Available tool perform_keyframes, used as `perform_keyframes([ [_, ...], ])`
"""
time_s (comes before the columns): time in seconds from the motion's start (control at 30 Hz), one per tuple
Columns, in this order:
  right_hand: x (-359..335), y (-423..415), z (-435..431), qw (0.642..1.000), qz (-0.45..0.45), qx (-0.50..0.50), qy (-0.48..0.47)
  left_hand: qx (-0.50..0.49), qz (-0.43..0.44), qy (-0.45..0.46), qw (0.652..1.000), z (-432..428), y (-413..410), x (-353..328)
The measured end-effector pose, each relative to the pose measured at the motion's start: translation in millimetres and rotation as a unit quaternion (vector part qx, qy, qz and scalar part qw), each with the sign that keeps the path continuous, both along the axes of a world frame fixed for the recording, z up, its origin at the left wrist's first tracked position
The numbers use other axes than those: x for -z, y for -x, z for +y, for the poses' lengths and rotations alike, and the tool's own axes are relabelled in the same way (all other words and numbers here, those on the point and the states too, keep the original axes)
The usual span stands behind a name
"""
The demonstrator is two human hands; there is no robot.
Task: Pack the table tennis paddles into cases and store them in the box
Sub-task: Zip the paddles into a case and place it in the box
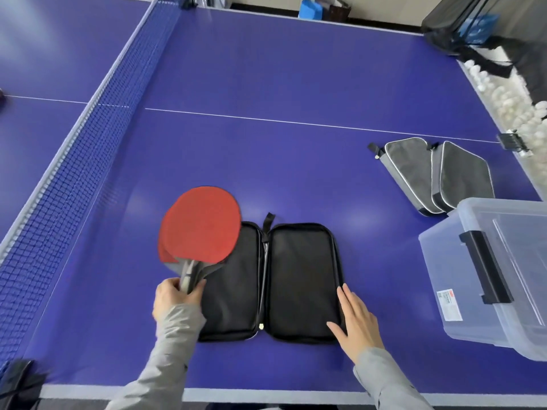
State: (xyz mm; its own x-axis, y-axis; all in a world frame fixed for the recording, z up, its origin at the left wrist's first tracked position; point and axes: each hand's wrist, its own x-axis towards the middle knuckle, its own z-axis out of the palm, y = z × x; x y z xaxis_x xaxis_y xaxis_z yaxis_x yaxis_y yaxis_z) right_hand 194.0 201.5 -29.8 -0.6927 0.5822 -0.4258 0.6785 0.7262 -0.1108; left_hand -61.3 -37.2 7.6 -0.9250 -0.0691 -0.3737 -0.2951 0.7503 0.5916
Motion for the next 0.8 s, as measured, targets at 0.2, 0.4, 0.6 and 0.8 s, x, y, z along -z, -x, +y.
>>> perform_keyframes([
  [0.2, 4, -4, 9, 0.999, 0.005, -0.028, 0.015, 0.033, -0.033, -0.026, 0.999, 89, -83, 8],
  [0.4, 15, -13, 14, 0.998, 0.021, -0.058, 0.010, 0.027, -0.061, -0.025, 0.997, 133, -154, 24],
  [0.6, 23, -19, 14, 0.997, 0.047, -0.048, 0.024, 0.012, -0.074, -0.014, 0.997, 154, -185, 36],
  [0.8, 20, -20, 14, 0.995, 0.084, -0.044, 0.010, -0.005, -0.066, -0.015, 0.998, 167, -181, 41],
])
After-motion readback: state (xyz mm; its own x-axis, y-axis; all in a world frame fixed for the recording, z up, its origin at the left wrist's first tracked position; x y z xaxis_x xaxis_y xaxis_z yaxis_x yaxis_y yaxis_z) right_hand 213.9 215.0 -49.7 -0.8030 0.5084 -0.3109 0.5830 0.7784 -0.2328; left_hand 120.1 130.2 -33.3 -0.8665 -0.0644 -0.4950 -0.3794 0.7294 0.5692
